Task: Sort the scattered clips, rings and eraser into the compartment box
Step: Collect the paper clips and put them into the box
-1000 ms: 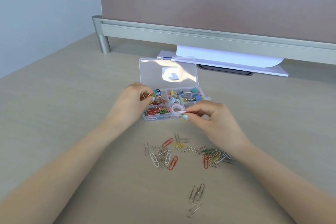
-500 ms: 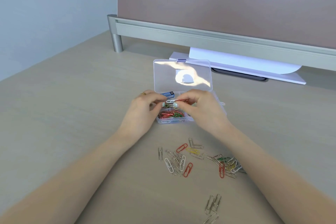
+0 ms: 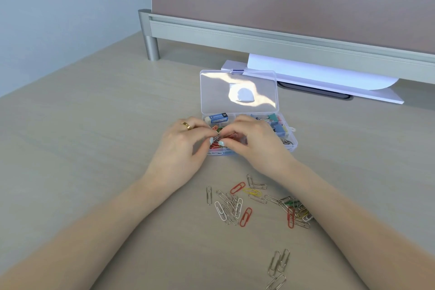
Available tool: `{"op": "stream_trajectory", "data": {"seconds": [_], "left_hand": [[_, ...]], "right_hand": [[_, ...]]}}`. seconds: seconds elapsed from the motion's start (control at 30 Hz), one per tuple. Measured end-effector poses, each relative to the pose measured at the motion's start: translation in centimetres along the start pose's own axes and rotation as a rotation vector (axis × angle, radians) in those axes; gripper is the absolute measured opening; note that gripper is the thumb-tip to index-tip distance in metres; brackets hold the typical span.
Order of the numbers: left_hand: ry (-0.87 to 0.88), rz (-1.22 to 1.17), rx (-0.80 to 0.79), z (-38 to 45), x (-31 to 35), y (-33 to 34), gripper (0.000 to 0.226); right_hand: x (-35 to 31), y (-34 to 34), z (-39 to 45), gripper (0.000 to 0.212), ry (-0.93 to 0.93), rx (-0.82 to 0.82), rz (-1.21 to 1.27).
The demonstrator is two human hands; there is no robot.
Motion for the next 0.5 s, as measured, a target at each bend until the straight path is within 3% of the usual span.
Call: {"op": "stream_trajectory", "data": {"seconds": [0.27,0.5], "left_hand": [[0.047,0.188,-0.054,0.0,0.3,1.0,0.032],[0.140,0.156,-0.053,-0.7,1.8,-0.2,0.027]], "right_hand": [[0.7,-1.1,-2.1,0.039,0.009,0.027,-0.137],[0.1,-2.6,-4.8,0.037,0.046,0.048,-0.032]]}}
Point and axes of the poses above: each hand's wrist, its own z-axis towards the middle knuckle, its own y-axis out of the palm, x = y × z, the point moved 7 cm from there along z, towards the middle knuckle, and after that the axes turned 3 degrees about -y, right-handed, at the moved point
